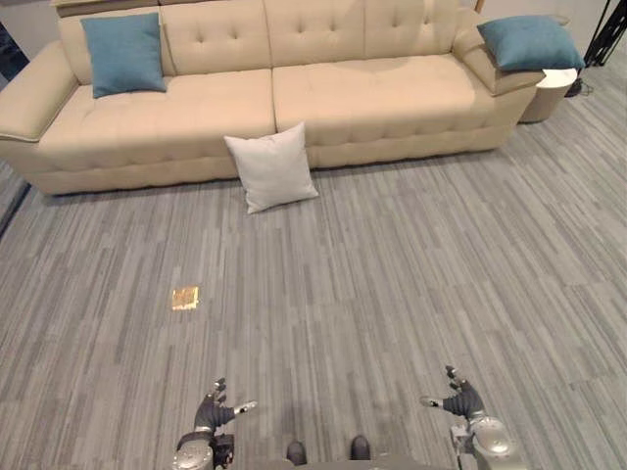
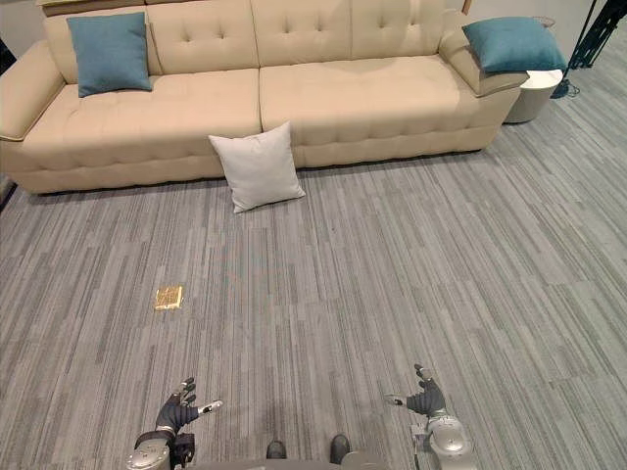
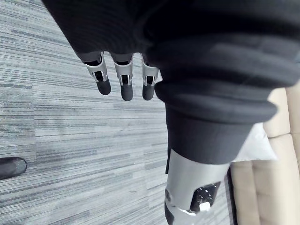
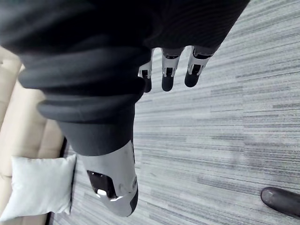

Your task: Pick up cushions and gather them together orderly.

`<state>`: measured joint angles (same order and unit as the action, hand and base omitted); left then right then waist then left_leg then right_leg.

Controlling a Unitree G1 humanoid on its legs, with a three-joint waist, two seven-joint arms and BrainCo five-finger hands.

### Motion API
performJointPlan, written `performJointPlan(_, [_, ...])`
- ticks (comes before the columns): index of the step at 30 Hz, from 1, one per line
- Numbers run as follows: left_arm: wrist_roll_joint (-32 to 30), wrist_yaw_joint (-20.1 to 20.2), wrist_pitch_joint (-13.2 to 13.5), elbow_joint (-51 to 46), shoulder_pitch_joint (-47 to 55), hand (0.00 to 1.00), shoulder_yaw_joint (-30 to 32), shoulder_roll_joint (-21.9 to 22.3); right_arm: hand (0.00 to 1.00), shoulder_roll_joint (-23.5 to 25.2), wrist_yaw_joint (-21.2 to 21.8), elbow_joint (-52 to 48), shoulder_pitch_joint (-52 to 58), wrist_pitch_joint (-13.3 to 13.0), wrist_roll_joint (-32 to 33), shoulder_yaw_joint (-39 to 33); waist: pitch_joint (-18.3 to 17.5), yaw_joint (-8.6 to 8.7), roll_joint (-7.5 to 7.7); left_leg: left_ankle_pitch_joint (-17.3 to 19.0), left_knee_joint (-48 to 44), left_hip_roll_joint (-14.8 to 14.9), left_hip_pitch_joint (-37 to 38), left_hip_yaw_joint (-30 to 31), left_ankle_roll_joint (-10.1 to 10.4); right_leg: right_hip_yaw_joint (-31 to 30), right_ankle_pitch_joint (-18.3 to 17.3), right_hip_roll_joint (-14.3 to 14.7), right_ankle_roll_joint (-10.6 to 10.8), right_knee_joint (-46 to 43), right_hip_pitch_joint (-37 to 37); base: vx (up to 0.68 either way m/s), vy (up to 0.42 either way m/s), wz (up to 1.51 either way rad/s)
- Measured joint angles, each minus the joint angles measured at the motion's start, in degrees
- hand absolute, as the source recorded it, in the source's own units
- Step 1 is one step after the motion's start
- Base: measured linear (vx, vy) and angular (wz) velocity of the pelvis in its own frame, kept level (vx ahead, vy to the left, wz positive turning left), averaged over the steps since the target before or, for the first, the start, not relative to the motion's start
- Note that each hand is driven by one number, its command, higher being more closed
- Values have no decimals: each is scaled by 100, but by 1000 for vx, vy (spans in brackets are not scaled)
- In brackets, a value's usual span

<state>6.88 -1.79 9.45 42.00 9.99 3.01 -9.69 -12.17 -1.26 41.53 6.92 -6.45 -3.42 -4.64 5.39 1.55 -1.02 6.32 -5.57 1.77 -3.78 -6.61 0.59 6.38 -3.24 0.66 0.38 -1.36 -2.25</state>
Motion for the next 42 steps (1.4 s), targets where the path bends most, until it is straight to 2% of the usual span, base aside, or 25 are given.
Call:
performJointPlan(4, [68,-89,-3,-369,18,0,-1,54,0,27,-95,11,-70,2,178,-38,88,-87,-6,525,-809,31,-409,-36,-93,-4,-498,-78,184,-813,-414,35,57,-3])
performJointPlan(6, [148,-91,-4,-468,20,0,4,60,0,49,-128,53,-114,4,249,-56,185,-118,-19,820,-1154,34,-462,-76,-168,18,-777,-200,484,-1721,-744,72,116,-19])
performJointPlan(8, [154,-115,-10,-608,9,0,20,18,0,86,-132,55,-277,4,362,-37,379,-113,0,1180,-1371,-31,-308,-87,-340,114,-878,-472,607,-3656,-1585,158,152,-15])
performJointPlan(9, [155,-131,-10,-664,-7,0,20,-34,0,108,-130,68,-282,7,370,-10,465,-103,72,1244,-1380,-101,-171,-83,-398,179,-967,-639,515,-4274,-1841,238,107,3])
performJointPlan(11, [255,-210,-11,-688,0,0,9,-85,0,117,-136,101,-273,21,401,4,556,-88,31,1416,-1387,-104,51,-54,-377,357,-1170,-777,429,-4377,-2154,308,64,4])
performJointPlan(14, [385,-242,-8,-700,-243,0,-11,-118,0,83,-212,104,-362,30,429,4,726,-15,-28,1495,-1035,47,533,137,-329,617,-965,-670,373,-3014,-2512,472,-9,33])
performJointPlan(17, [400,-281,0,-700,-447,0,-27,-73,0,37,-257,95,-416,29,509,-2,799,134,-24,1385,-406,207,1146,374,13,715,41,-488,278,-1468,-2671,657,-138,63])
performJointPlan(18, [392,-286,0,-676,-504,0,-22,-2,0,21,-255,103,-345,35,507,-12,789,205,-37,1497,-567,332,1342,511,284,676,854,-501,-233,-1694,-2722,566,-167,56])
performJointPlan(19, [394,-288,2,-662,-522,0,-13,43,0,0,-253,112,-381,46,507,-17,808,203,-119,1505,-626,393,1349,515,332,741,703,-453,-228,-1839,-2738,689,-205,43])
performJointPlan(20, [391,-292,-2,-644,-534,0,-20,59,0,63,-251,101,-544,50,507,-32,816,222,-183,1205,-1130,515,1128,453,811,838,316,-484,-338,-2256,-2772,538,-175,12])
performJointPlan(21, [393,-283,-7,-634,-539,0,-9,125,0,68,-227,89,-565,41,501,-13,828,228,-196,644,-2071,549,753,319,845,881,0,-465,-373,-2337,-2542,675,-232,18])
performJointPlan(23, [393,-203,-4,-595,-511,0,5,201,0,72,-230,102,-531,42,507,21,894,170,-204,-338,-4177,959,-21,61,648,925,-235,-290,-425,-1884,-1691,721,-259,8])
performJointPlan(24, [393,-189,-5,-565,-537,0,5,185,0,116,-238,93,-542,22,511,13,939,74,-191,-8,-5291,1228,-450,-185,239,859,-280,-143,-496,-1558,-1100,718,-227,-14])
performJointPlan(26, [393,-188,-2,-552,-578,0,-4,188,0,153,-247,81,-555,-9,566,-2,1025,-31,-35,348,-5727,1322,-990,-561,107,775,-303,-124,-526,-1087,-303,681,-150,-18])
performJointPlan(28, [392,-185,2,-567,-580,0,-4,186,0,151,-254,30,-556,-9,568,-8,1043,-91,61,528,-5219,1299,-1587,-959,71,704,-319,-150,-508,-570,287,679,-91,-20])
performJointPlan(30, [380,-146,-8,-576,-578,0,-2,177,0,94,-254,44,-682,2,568,-14,1044,-241,84,487,-3459,996,-2290,-1094,121,488,-576,-231,-251,-128,717,562,27,-52])
performJointPlan(33, [377,-105,-18,-574,-441,0,17,231,0,94,-269,161,-734,13,560,-128,965,-407,-56,-243,-600,624,-2327,-636,569,145,-888,-229,26,169,1315,616,189,-73])
performJointPlan(34, [377,-107,-22,-551,-414,0,41,216,0,105,-273,214,-714,14,556,-113,951,-446,-12,-655,-790,598,-2340,-580,356,56,-1014,-261,113,168,1434,613,275,-66])
performJointPlan(35, [373,-111,-26,-539,-374,0,181,234,0,179,-279,271,-694,21,554,-112,835,-446,137,-1034,-1005,407,-2346,-580,-67,-3,-1084,-482,120,80,1553,636,278,-17])
performJointPlan(36, [370,-109,-25,-558,-416,0,213,257,0,194,-281,263,-669,16,554,-128,766,-365,255,-824,-1270,278,-2365,-629,-338,-20,-1090,-725,122,-426,1385,667,274,4])
performJointPlan(38, [362,-83,-27,-549,-429,0,209,263,0,200,-277,271,-579,22,553,-187,753,-360,280,-393,-1667,120,-2242,-657,-486,-111,-1031,-940,278,-1546,1105,738,300,19])
performJointPlan(39, [358,-85,-35,-547,-402,0,212,227,0,248,-265,273,-441,29,551,-242,742,-323,308,72,-1886,-55,-1849,-671,-592,-343,-543,-1144,906,-3065,717,800,314,24])
performJointPlan(40, [354,-85,-36,-546,-390,0,215,199,0,273,-253,275,-424,32,550,-233,741,-292,313,242,-1912,-96,-1665,-660,-627,-499,-221,-1194,1148,-3781,474,781,271,19])
performJointPlan(41, [349,-99,-59,-535,-350,0,215,118,0,328,-229,291,-461,33,511,-174,756,-250,308,539,-1911,-152,-1227,-651,-663,-630,-287,-1259,1043,-5220,-83,482,131,0])
performJointPlan(42, [345,-108,-76,-534,-301,0,215,78,0,355,-230,314,-467,33,491,-98,760,-225,294,682,-1792,-193,-793,-652,-664,-553,-521,-1310,688,-5946,-420,584,132,-6])
